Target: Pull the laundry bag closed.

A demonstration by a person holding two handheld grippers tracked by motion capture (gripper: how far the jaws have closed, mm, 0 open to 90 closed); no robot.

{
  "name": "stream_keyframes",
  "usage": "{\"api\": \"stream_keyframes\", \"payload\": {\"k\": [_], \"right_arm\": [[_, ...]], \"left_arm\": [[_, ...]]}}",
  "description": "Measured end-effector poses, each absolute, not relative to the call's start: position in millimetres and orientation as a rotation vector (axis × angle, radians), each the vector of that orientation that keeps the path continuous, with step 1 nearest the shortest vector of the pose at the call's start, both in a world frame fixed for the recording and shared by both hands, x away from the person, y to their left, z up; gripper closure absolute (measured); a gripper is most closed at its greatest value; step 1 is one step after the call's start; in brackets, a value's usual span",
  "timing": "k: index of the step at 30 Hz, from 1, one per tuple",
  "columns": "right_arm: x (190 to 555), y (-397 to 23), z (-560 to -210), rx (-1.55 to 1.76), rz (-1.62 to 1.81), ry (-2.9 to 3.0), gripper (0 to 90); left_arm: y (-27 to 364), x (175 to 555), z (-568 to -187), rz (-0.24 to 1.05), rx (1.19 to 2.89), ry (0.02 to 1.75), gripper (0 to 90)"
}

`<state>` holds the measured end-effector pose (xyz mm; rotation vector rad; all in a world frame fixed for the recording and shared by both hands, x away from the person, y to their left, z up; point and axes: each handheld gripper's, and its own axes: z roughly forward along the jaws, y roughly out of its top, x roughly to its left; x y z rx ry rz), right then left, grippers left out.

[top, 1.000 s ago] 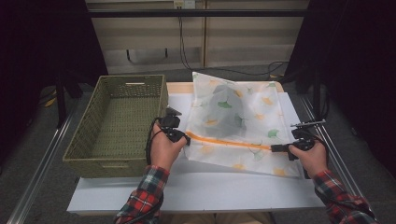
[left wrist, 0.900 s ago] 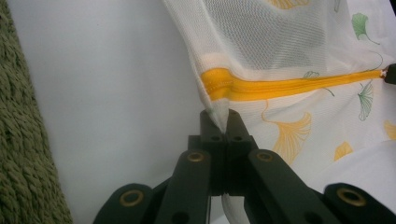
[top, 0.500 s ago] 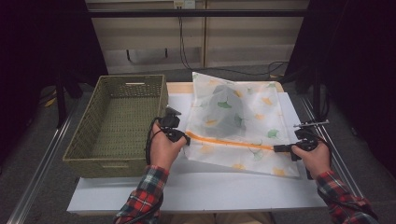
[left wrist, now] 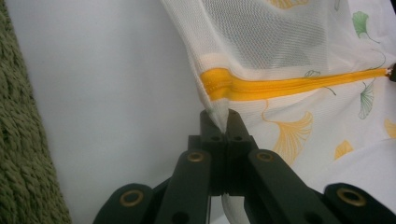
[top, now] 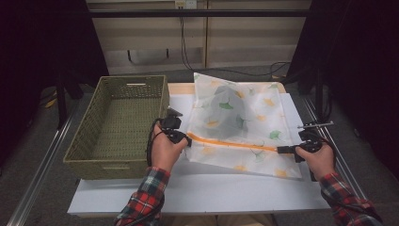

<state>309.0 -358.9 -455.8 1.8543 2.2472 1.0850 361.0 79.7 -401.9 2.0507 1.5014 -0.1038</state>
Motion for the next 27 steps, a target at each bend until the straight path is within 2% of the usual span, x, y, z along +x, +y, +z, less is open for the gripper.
{"api": "stream_keyframes", "payload": {"k": [27], "right_arm": [[304.0, -368.8, -454.9, 1.875, 1.082, 2.22, 90.0]], "left_arm": [[80.1, 361.8, -402.2, -0.108, 2.05, 1.5, 89.7]]}}
